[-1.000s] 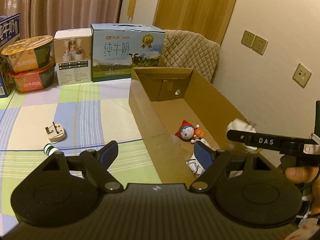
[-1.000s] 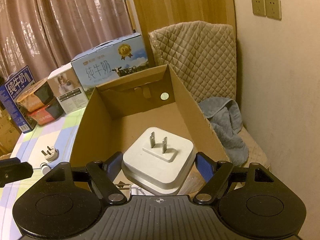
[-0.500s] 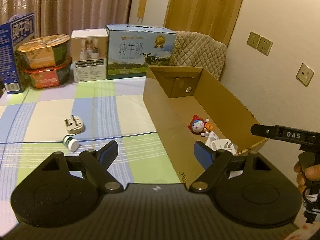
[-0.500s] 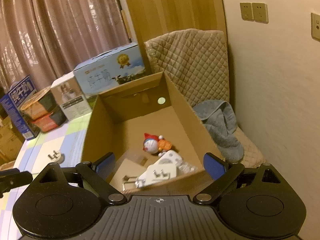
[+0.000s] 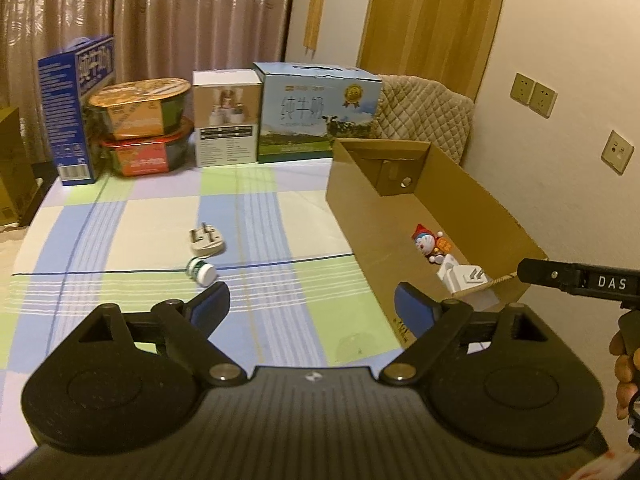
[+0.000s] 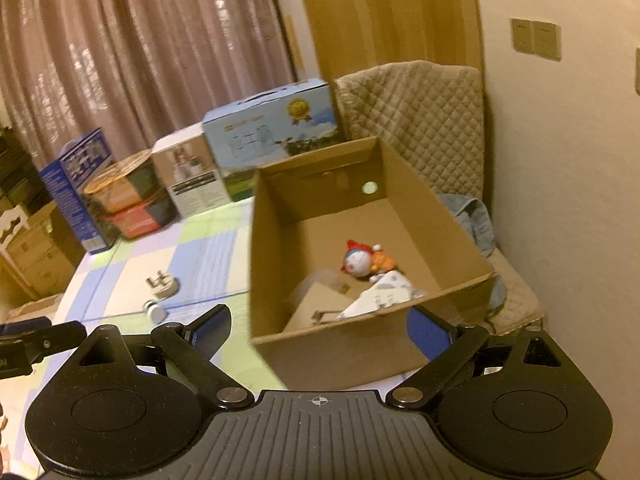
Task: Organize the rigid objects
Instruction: 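Move both grippers back from the box over the table, then lower the left gripper onto the green lip balm tube and grasp it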
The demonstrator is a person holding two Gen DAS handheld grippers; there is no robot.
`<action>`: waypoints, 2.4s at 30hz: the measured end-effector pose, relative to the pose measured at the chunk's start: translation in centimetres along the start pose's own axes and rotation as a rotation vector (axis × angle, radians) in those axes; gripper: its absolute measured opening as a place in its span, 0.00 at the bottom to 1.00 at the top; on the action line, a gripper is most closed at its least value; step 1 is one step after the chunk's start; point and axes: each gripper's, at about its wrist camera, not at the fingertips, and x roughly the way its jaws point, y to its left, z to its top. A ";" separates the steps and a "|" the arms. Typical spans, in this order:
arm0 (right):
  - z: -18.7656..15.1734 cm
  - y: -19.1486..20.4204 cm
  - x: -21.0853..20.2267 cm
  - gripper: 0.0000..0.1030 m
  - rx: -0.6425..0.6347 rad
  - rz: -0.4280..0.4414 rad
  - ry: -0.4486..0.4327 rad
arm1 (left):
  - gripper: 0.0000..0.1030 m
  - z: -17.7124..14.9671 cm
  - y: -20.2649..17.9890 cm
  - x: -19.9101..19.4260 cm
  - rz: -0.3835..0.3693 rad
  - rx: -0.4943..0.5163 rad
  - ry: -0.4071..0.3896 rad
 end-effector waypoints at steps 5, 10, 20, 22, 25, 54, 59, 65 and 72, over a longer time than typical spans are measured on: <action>-0.6 2.3 -0.6 0.89 -0.031 0.034 -0.001 | 0.92 -0.6 1.3 -1.8 0.031 -0.005 -0.017; -1.2 4.0 -0.9 0.89 -0.055 0.066 0.004 | 0.95 -1.6 3.2 -3.3 0.069 -0.016 -0.019; -2.5 6.6 -0.7 0.89 -0.095 0.114 0.029 | 0.97 -2.5 6.2 -4.7 0.125 -0.041 -0.024; -2.7 7.1 -0.5 0.89 -0.106 0.124 0.033 | 0.97 -2.6 6.6 -4.7 0.127 -0.047 -0.023; -2.9 7.7 -0.1 0.89 -0.118 0.132 0.040 | 0.97 -2.8 7.1 -4.6 0.131 -0.052 -0.020; -4.0 13.0 9.7 0.89 -0.250 0.207 0.096 | 0.97 -3.5 13.0 5.8 0.150 -0.016 0.076; -3.9 13.1 13.4 0.89 -0.249 0.203 0.089 | 0.96 -3.5 13.4 9.6 0.144 0.040 0.084; -3.6 13.2 17.6 0.89 -0.267 0.202 0.090 | 0.88 -2.9 13.5 14.3 0.105 0.148 0.076; -3.1 13.8 21.9 0.77 -0.289 0.222 0.110 | 0.78 -2.2 13.0 18.8 0.029 0.247 0.061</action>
